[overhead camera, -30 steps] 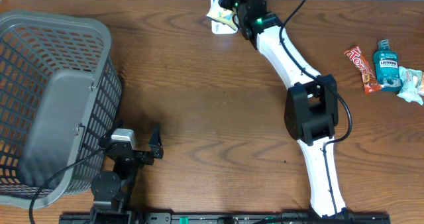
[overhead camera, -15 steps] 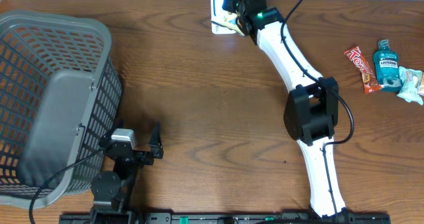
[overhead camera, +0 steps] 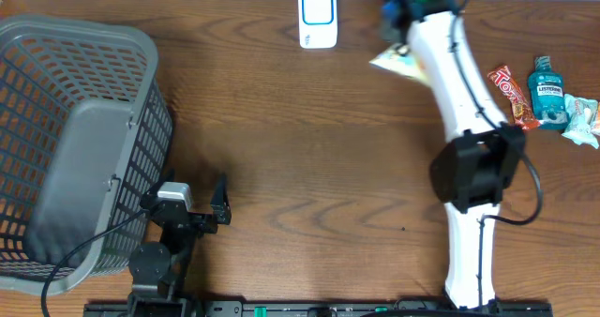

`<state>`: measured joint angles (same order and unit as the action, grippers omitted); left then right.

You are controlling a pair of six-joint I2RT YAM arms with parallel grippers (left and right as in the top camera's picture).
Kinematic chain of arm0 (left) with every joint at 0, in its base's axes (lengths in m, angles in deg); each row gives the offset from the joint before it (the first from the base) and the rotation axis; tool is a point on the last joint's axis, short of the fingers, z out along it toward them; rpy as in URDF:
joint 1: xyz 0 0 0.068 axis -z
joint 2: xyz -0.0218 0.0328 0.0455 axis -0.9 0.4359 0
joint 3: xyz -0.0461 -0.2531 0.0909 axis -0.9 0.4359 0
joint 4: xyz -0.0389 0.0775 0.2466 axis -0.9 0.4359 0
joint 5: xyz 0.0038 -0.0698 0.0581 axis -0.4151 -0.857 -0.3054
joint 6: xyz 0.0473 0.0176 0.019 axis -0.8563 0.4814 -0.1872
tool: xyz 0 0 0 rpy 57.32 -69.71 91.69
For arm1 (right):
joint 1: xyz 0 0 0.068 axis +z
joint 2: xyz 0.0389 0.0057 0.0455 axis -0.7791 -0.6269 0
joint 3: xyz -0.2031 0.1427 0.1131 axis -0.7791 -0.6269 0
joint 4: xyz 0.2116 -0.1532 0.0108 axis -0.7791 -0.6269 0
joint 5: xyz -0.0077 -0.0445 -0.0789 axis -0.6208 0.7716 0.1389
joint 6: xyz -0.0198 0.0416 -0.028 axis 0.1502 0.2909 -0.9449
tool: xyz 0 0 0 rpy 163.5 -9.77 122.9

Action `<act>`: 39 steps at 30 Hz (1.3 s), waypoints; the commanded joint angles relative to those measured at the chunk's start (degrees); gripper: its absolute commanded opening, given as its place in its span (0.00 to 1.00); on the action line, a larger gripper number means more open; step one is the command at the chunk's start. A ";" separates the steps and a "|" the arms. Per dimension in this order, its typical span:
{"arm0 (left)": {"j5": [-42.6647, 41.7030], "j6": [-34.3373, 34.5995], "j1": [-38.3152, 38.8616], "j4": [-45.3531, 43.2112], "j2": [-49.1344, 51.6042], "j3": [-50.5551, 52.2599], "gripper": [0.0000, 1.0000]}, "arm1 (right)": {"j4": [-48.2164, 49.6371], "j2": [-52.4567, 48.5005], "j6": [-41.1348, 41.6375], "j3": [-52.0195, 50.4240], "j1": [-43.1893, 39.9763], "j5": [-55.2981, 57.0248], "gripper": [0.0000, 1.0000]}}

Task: Scan the item barcode
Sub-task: 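Carry the snack bag to the right table edge and release it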

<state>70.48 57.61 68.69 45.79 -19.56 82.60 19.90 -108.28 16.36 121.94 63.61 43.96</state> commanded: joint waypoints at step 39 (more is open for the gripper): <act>-0.11 0.31 -0.28 0.98 -0.28 1.46 0.98 | 16.04 12.55 -30.27 -18.64 -33.73 -19.52 0.99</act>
<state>70.48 57.63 68.69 45.79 -19.56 82.60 35.92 -104.19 -18.50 99.49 28.20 28.40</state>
